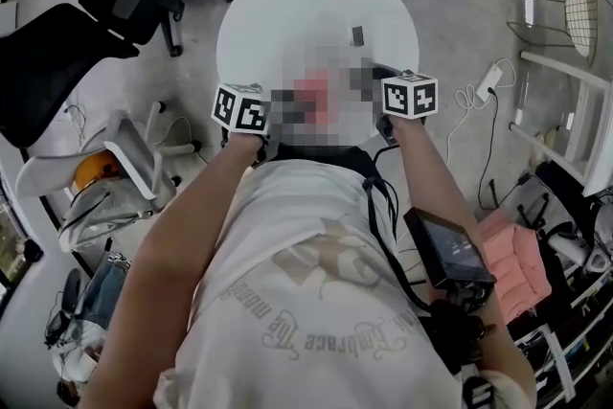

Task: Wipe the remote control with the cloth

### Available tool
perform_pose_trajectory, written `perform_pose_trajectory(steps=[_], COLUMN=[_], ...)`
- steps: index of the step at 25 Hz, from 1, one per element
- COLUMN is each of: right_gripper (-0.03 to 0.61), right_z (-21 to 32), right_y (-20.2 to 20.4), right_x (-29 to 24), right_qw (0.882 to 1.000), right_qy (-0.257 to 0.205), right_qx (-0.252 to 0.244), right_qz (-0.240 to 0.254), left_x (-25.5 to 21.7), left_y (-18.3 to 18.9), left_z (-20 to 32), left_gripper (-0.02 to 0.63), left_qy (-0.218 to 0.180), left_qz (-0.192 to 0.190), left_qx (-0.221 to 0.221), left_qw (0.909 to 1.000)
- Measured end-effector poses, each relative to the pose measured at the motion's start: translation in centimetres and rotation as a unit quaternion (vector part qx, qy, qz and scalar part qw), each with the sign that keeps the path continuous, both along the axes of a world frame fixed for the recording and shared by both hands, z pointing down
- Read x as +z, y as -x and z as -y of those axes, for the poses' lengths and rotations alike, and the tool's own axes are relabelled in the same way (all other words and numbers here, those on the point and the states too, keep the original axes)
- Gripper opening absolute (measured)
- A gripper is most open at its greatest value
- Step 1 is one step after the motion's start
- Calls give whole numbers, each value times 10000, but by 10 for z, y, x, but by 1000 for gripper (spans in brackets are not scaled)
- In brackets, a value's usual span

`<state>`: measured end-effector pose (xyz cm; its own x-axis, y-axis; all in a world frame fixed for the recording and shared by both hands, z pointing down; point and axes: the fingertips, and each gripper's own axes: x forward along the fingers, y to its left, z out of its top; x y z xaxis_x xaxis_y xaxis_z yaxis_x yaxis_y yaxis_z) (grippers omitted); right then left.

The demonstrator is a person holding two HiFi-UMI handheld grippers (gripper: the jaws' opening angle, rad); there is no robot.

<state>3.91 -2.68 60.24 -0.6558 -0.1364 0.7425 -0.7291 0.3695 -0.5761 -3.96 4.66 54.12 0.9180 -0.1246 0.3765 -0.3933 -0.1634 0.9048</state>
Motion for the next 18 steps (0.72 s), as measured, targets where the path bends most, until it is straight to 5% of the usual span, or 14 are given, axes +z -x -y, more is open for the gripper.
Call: perform_pose_trajectory(steps=[4,8,15,18], right_gripper=[247,247,255,258], right_z=[10,15,19,19], right_y=[-3,-5,-1,2], right_x=[19,27,29,29], right_qw=[9921,9618,9200,9146], right_qy=[-174,-739,-1209,-1334], right_qx=[-721,-1686,-2546,-2607], right_qz=[-1008,-2028,-2722,-2790], left_x=[2,4,-1,-5], left_y=[13,21,38,44], left_z=[13,20,25,23], left_gripper=[20,20,20,20], left_qy=[-27,-70,-128,-198], left_qz=[110,167,320,385], left_qx=[-319,-547,-828,-912], left_qw=[9994,9983,9960,9949])
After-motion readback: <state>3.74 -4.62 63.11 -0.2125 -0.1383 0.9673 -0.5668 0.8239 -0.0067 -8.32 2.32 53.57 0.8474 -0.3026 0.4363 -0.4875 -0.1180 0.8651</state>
